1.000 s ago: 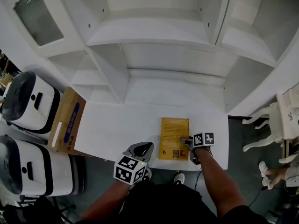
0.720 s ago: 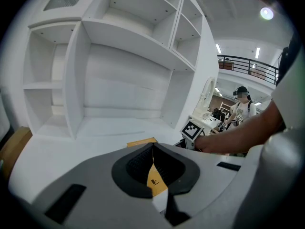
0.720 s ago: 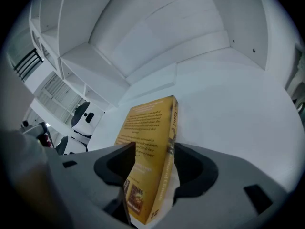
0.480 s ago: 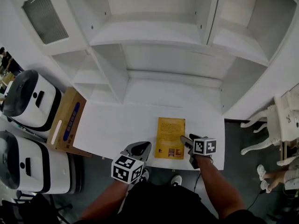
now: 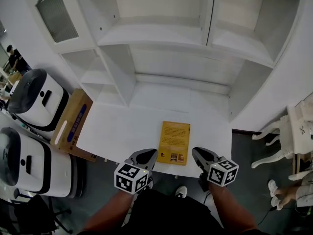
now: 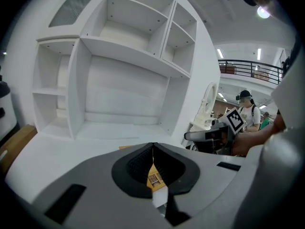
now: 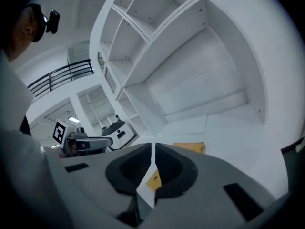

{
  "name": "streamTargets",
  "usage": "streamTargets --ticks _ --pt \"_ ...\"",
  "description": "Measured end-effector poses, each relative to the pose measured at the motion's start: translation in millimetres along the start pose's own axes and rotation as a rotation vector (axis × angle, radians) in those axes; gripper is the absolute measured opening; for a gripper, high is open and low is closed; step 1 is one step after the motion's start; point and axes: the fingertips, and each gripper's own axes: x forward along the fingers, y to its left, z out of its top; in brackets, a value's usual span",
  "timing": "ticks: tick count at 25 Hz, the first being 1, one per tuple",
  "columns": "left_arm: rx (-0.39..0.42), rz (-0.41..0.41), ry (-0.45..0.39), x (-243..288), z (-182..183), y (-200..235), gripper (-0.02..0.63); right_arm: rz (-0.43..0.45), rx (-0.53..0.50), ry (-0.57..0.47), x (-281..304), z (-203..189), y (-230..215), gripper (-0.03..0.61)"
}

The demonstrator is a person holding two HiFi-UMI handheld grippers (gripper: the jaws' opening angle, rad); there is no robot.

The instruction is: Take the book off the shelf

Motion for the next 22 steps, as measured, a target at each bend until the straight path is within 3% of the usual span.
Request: streamTargets --ticks 5,9,14,18,22 --pt "-0.004 0.004 -0.040 -8 4 -27 0.011 0.083 -0.021 0.006 -22 -7 20 0.029" --pt "0.012 -0.009 -0.055 -16 7 -39 0.011 0.047 -0.077 0.026 -29 -19 25 0.029" --pt "0.030 -0.034 -0.054 -24 5 -35 0.011 0.016 -0.077 0.001 -36 -20 40 0.029" --pt "0.045 -0.073 -0.041 -33 4 -27 0.011 -0.027 -0.016 -0.024 -36 -24 54 0.029" --pt "0.057 -0.104 -0.049 -50 2 -16 0.011 -0.085 -0.060 -0.023 -31 -34 76 0.029"
